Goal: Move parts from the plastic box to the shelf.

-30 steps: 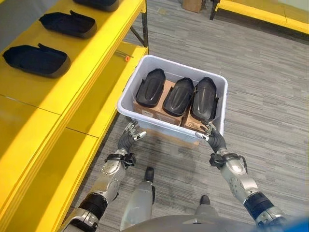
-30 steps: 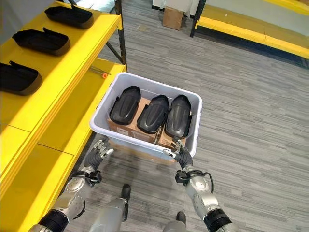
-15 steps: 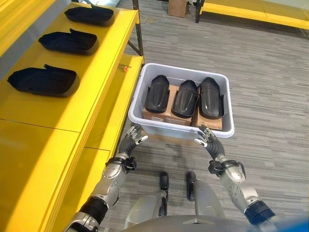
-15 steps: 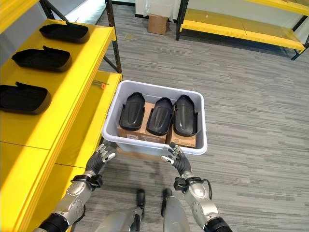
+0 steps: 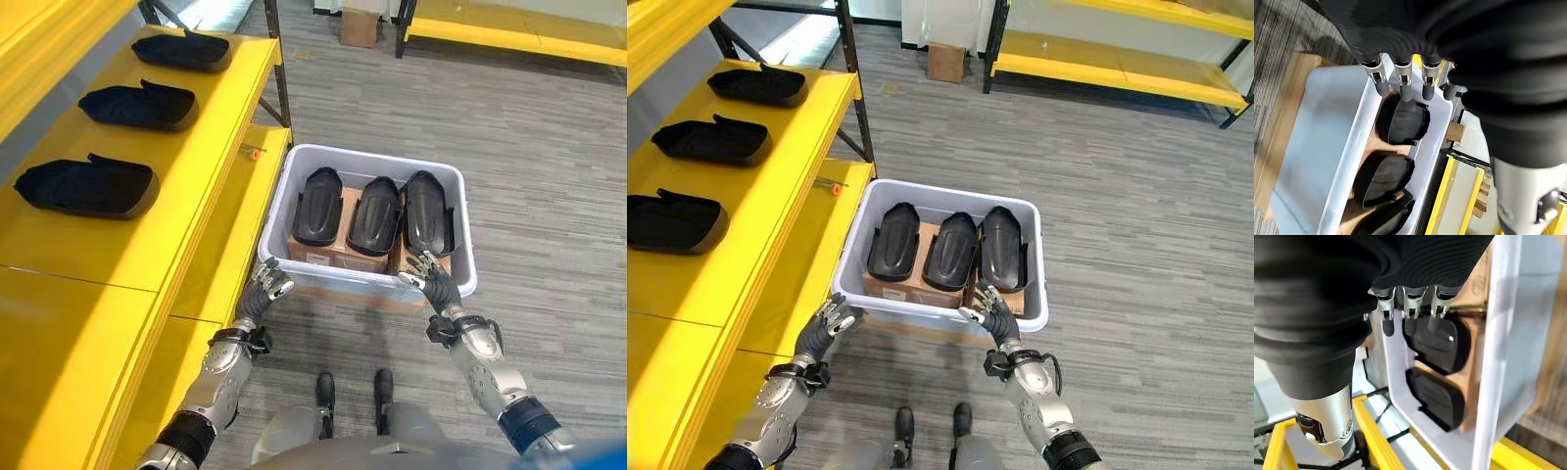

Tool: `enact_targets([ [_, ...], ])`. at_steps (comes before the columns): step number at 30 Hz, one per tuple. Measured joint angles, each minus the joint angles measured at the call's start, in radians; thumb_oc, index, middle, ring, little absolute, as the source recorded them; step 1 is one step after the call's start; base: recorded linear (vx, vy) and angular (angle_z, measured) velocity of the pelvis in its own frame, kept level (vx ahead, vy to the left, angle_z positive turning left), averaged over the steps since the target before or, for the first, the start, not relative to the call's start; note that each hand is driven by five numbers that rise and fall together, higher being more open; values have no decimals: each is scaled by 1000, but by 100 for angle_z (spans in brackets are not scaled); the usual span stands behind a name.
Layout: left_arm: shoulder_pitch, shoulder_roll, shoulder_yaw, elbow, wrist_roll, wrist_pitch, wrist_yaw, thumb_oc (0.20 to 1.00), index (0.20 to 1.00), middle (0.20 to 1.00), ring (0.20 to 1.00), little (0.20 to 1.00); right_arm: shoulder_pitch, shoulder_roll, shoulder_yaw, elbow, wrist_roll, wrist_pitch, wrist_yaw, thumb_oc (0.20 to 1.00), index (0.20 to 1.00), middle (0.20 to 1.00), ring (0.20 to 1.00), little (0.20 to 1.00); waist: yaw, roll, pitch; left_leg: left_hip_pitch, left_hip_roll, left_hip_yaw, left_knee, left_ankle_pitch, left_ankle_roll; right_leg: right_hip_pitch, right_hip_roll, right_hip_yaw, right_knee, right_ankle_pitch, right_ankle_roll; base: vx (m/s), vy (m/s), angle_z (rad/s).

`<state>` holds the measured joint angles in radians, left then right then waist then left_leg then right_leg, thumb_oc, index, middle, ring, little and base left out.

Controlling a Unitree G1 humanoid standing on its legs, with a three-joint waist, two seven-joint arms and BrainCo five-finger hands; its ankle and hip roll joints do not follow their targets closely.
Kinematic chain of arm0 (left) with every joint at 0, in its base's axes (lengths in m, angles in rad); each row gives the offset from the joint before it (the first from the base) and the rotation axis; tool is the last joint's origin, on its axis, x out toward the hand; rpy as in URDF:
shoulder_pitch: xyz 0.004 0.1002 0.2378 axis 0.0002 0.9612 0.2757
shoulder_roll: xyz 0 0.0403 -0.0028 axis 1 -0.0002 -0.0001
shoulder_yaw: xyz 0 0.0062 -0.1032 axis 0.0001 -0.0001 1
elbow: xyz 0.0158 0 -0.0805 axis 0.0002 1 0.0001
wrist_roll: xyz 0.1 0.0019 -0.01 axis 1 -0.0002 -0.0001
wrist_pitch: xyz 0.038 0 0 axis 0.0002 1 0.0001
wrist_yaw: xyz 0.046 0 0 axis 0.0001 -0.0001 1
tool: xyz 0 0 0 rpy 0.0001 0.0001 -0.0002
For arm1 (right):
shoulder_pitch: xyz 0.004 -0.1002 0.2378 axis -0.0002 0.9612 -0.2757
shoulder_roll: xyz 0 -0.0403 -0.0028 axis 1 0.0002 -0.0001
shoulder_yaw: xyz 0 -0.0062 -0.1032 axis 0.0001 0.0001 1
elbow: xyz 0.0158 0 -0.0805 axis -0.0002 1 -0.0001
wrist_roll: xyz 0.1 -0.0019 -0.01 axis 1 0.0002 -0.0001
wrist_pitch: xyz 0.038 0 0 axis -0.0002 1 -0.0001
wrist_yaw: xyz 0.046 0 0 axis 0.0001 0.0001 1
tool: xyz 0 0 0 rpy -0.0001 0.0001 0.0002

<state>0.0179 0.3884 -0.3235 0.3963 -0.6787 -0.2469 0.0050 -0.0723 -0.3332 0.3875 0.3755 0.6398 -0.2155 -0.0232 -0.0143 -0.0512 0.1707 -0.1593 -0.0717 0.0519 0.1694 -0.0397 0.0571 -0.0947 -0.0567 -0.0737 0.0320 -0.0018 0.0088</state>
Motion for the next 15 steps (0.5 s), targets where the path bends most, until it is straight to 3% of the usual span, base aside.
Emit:
enact_targets([
  [1,1,-2,1,-5,0,1,0,1000,1000,1000,1000,1000,-2,-7,0,5,0,0,0,1000,1000,1000,1000,1000,7,2,1,-21,11,-10,42,-7,-17,-8,8,-4,15,-4,-6,25,-113,25],
  [2,-2,-2,2,-9,-1,1,1,1000,1000,1000,1000,1000,-14,-24,-1,4,0,0,0,1000,1000,1000,1000,1000,21,-9,17,-129,1,-94,236,-3,-51,-30,-1,-5,56,-25,-42,72,-6,0],
  [4,0,1,2,-7,-2,3,1,1000,1000,1000,1000,1000,-16,-32,-1,2,-1,-1,0,1000,1000,1000,1000,1000,34,-20,23,-187,41,-185,302,-12,-61,-36,-7,-6,47,-18,-52,125,57,-7],
  [6,-7,-6,2,-5,-2,3,1,1000,1000,1000,1000,1000,-17,-33,-6,2,-9,-4,-7,1000,1000,1000,1000,1000,24,-18,33,-166,183,-224,144,-3,-77,-35,-3,-6,51,-20,-54,107,164,-1],
  [7,-16,-30,1,-4,-2,3,1,1000,1000,1000,1000,1000,-18,-40,-31,-3,-28,-12,-20,1000,1000,1000,1000,1000,14,8,56,-107,319,-223,-55,29,-123,-38,9,0,78,-33,-55,69,182,-5],
  [8,-22,-41,-2,-4,-1,3,0,1000,1000,1000,1000,1000,-18,-53,-41,-5,-35,-13,-28,1000,1000,1000,1000,1000,3,28,67,-98,369,-197,-115,41,-141,-43,10,1,93,-43,-42,95,293,-5],
  [9,-31,-52,-3,-4,-1,3,1,1000,1000,1000,1000,1000,-18,-72,-47,-8,-35,-16,-31,1000,1000,1000,1000,1000,-3,45,71,-90,392,-163,-139,47,-144,-50,7,2,101,-46,-38,67,226,-8],
  [10,-37,-59,-2,-5,-1,3,1,1000,1000,1000,1000,1000,-19,-85,-51,-8,-35,-17,-32,1000,1000,1000,1000,1000,3,54,77,-83,390,-148,-137,48,-143,-56,0,10,108,-48,-35,118,355,-46],
  [11,-31,-64,2,-5,-1,3,2,1000,1000,1000,1000,1000,-20,-96,-58,-16,-36,-19,-33,1000,1000,1000,1000,1000,6,91,74,-11,364,-145,-166,53,-138,-56,-5,44,111,-44,7,136,350,-80],
  [12,-30,-63,12,-17,-2,2,1,1000,1000,1000,1000,1000,-8,-101,-64,-46,-37,-25,-32,1000,1000,1000,1000,1000,-2,126,72,41,321,-145,-180,98,-177,-52,-15,68,110,-31,65,139,345,-69],
  [15,-50,-39,40,-44,-2,1,1,1000,1000,1000,1000,1000,27,-69,-64,-76,-37,-25,-28,1000,1000,1000,1000,1000,-8,65,66,46,215,-117,-165,96,-168,-28,-115,81,76,-14,103,57,219,-3],
])
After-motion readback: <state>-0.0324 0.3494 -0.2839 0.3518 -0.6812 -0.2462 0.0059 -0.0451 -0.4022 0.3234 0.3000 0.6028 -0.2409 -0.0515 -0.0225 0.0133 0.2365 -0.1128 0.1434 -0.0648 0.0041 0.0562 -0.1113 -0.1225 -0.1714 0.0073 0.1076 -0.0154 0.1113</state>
